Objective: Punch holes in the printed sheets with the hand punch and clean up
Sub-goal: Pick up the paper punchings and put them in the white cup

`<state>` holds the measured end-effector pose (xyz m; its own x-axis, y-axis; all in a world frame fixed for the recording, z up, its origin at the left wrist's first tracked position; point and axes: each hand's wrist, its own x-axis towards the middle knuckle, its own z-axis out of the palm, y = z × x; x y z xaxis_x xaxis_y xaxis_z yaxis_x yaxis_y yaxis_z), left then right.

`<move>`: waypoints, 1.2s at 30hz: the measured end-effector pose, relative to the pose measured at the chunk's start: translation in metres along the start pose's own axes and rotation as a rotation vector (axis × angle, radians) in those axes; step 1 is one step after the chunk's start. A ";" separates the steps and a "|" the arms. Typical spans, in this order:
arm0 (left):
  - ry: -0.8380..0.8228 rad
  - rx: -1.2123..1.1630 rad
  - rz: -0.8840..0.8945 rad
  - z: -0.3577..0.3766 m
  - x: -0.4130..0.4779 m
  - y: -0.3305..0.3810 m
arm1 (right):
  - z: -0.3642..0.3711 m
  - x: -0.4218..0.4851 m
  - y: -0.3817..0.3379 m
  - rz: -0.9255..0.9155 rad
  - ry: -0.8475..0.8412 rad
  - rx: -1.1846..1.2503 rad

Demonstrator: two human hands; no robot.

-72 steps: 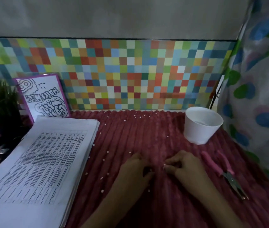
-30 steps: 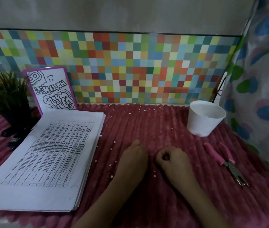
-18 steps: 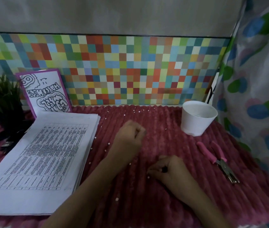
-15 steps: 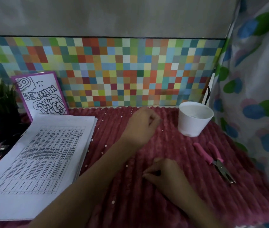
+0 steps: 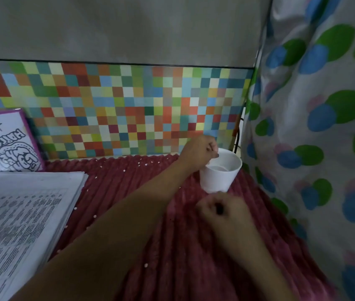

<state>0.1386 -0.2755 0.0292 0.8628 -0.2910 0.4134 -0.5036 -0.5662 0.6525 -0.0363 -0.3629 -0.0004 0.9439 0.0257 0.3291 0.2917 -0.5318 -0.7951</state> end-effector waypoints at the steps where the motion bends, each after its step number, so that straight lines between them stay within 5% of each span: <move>1: -0.029 0.024 0.020 -0.002 0.000 0.001 | -0.018 0.016 0.004 -0.012 0.090 -0.022; 5: -0.137 0.013 -0.002 -0.006 0.002 0.003 | -0.063 0.095 0.021 0.028 0.210 -0.118; 13: 0.008 0.169 0.002 -0.012 -0.006 0.004 | -0.057 0.183 0.054 0.094 -0.146 -0.558; 21: 0.065 0.097 -0.017 -0.080 -0.059 0.010 | -0.046 0.169 0.035 0.010 -0.005 -0.665; 26: -0.018 0.115 -0.181 -0.130 -0.170 -0.001 | -0.030 0.082 -0.005 -0.142 0.063 -0.411; 31: -0.033 0.244 -0.331 -0.113 -0.255 -0.028 | 0.043 -0.029 -0.019 -0.172 -0.326 -0.048; 36: 0.107 0.255 -0.366 -0.091 -0.275 -0.044 | 0.084 -0.057 -0.003 -0.125 -0.342 -0.099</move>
<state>-0.0806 -0.0999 -0.0553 0.9657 0.0373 0.2570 -0.1280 -0.7928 0.5960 -0.0783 -0.2915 -0.0601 0.9038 0.3683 0.2179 0.4075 -0.5852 -0.7011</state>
